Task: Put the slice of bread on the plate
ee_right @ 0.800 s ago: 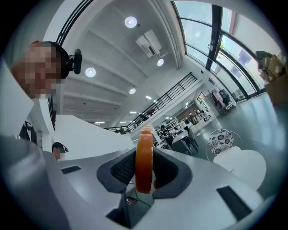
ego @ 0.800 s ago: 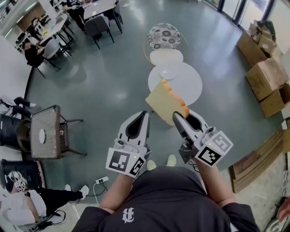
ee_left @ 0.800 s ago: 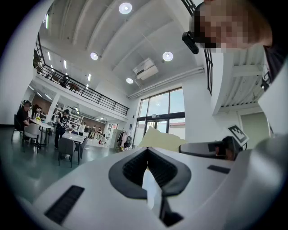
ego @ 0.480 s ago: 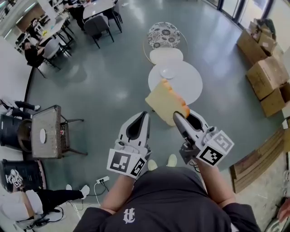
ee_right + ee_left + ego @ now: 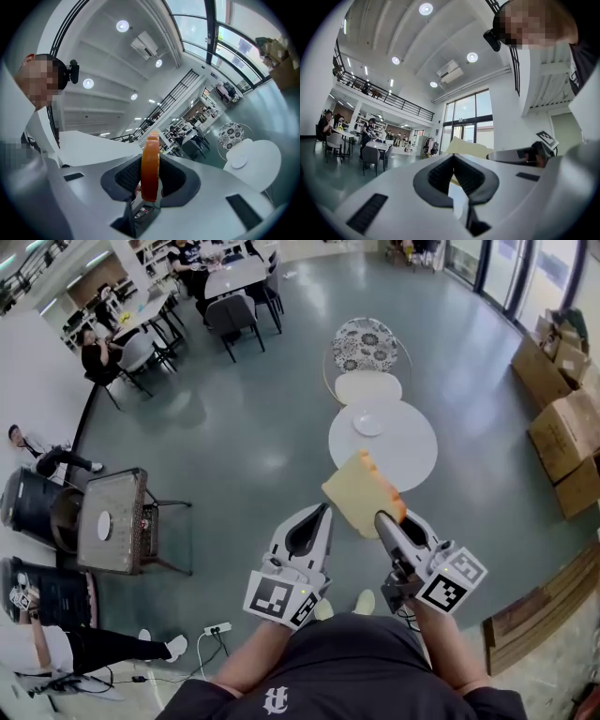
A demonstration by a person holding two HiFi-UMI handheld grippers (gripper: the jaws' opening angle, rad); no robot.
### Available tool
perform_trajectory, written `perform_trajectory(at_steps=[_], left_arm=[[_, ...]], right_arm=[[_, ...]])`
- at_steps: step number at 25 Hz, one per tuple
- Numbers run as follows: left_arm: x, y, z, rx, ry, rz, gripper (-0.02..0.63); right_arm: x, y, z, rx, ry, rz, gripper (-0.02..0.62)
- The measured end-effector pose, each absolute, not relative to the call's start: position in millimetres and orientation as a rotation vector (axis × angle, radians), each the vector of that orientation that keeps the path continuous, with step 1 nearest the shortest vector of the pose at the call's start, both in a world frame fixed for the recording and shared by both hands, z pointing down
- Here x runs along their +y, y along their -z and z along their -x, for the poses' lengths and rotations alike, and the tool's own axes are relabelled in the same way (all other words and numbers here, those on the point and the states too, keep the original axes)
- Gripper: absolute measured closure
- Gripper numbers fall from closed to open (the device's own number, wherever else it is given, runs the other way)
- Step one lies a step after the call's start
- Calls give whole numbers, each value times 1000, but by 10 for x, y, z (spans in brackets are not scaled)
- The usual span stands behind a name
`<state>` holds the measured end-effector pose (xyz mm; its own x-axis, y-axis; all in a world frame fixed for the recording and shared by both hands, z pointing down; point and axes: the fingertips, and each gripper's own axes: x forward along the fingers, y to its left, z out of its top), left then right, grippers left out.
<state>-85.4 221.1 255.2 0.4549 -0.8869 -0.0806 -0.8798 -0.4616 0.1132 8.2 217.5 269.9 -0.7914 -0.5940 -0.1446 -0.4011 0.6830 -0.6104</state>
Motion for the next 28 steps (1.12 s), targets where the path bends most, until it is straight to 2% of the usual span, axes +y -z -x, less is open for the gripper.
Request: perform_trajectory(at_steps=[13, 28], left_arm=[[2179, -2697, 663, -1683, 178, -2584, 600], [1825, -2789, 76, -1680, 165, -2595, 600]], right_arm=[[2085, -2846, -322, 2589, 828, 746, 497], [1766, -2957, -941, 2560, 835, 776, 497]])
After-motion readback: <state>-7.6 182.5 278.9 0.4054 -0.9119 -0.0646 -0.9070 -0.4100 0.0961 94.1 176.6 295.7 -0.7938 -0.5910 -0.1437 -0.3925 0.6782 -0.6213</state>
